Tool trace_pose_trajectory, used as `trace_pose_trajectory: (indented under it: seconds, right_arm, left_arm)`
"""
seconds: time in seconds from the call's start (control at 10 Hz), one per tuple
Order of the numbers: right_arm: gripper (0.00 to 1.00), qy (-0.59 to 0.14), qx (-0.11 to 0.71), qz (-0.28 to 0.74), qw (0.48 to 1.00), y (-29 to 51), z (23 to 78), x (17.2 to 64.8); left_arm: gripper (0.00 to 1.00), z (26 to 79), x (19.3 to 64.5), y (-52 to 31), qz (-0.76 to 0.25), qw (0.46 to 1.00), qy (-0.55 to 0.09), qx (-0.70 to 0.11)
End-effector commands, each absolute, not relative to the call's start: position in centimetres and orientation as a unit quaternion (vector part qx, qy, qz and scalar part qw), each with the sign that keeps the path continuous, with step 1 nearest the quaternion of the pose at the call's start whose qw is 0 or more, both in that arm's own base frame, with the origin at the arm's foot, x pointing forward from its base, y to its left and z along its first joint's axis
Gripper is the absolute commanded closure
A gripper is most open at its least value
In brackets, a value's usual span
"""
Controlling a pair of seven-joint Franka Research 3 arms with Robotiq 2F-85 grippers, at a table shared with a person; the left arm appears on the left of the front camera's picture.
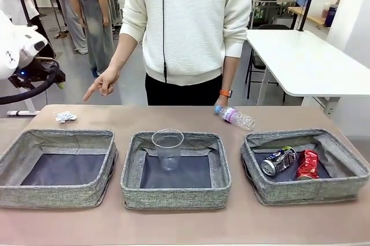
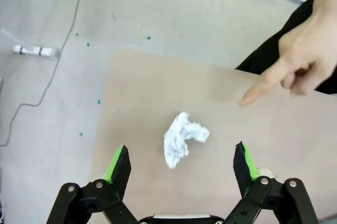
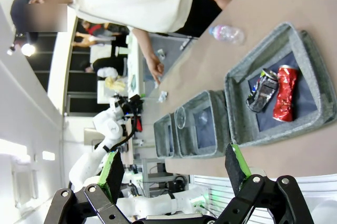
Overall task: Sort the waste into the appropriate baskets.
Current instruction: Pick up the waste item pointed out by the person.
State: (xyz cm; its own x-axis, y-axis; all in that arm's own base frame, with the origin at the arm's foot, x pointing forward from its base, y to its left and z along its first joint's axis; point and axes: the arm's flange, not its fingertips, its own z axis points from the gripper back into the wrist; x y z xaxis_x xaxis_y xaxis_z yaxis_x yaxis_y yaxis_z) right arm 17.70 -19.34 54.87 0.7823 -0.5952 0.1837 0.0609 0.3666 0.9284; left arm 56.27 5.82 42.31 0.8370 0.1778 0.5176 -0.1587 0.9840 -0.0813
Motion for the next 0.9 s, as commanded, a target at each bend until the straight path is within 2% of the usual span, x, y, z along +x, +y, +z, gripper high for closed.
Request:
trace_pose_trajectory:
  seconds: [0.0,0.4,0.8]
  right_arm:
    - [0.0,-0.264,0.524,-0.2,0.784,-19.6,54.9,17.7]
    - [0.0,-0.264,0.524,-0.2,0.784,-19.6,54.9,17.7]
    - [0.0,-0.264,0.524,-0.2,0.784,-19.6,54.9,17.7]
  left_arm:
    - [0.0,40.4,58.3,6.9,0.09,0.957,-0.275,-0.029]
    - [0.0,37.6,59.9,7.2,0.104,0.966,-0.233,-0.026]
    - [0.0,35.0,59.6,6.6,0.121,0.982,-0.144,0.023]
